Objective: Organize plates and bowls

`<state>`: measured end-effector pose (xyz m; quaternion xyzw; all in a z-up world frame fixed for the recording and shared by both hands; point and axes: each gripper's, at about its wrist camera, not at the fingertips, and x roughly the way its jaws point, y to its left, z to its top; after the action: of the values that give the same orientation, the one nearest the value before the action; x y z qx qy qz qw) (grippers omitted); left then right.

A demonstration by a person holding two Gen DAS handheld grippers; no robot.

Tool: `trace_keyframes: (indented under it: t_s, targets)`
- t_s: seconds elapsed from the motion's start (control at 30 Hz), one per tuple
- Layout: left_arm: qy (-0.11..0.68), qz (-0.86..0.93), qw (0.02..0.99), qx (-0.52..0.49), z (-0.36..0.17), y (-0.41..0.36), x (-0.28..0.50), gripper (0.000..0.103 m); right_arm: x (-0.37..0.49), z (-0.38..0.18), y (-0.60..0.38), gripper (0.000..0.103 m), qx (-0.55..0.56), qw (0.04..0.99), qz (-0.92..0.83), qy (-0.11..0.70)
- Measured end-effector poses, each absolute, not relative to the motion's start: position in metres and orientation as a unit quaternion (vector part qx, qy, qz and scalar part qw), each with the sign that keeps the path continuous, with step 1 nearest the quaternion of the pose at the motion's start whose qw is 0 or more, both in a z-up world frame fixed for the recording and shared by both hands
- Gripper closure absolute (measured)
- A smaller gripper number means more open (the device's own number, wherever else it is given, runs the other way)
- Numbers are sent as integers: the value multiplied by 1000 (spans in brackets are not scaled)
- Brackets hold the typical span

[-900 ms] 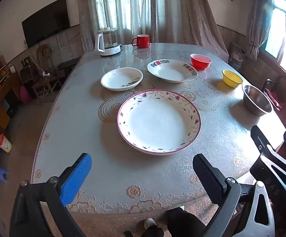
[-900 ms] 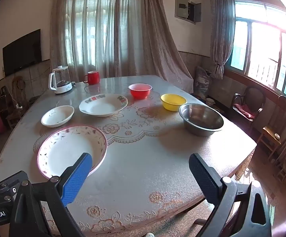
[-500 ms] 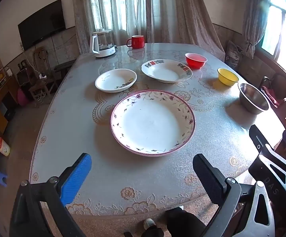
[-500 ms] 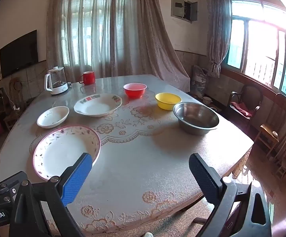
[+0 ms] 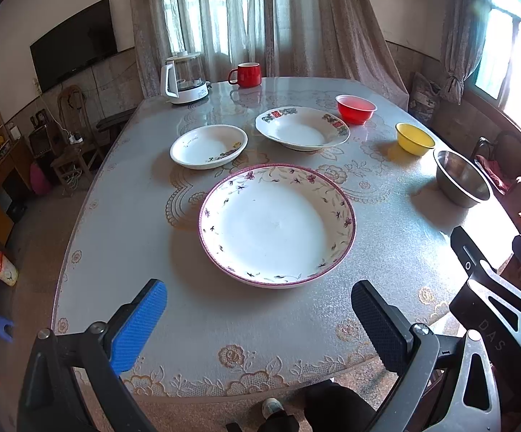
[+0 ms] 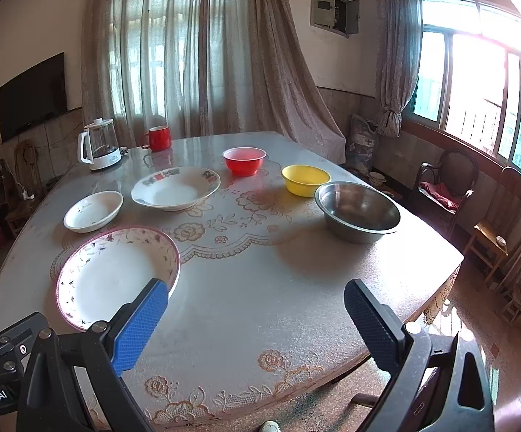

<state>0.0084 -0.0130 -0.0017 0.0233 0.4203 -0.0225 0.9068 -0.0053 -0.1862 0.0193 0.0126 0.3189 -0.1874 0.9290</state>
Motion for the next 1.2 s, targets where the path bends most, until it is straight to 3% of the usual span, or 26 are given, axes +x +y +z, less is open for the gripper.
trace_keyframes:
  t_s: [1.2]
  targets:
    - [419, -20, 908, 24, -2, -4, 14, 0, 4, 19, -182, 3, 14, 926, -197, 322]
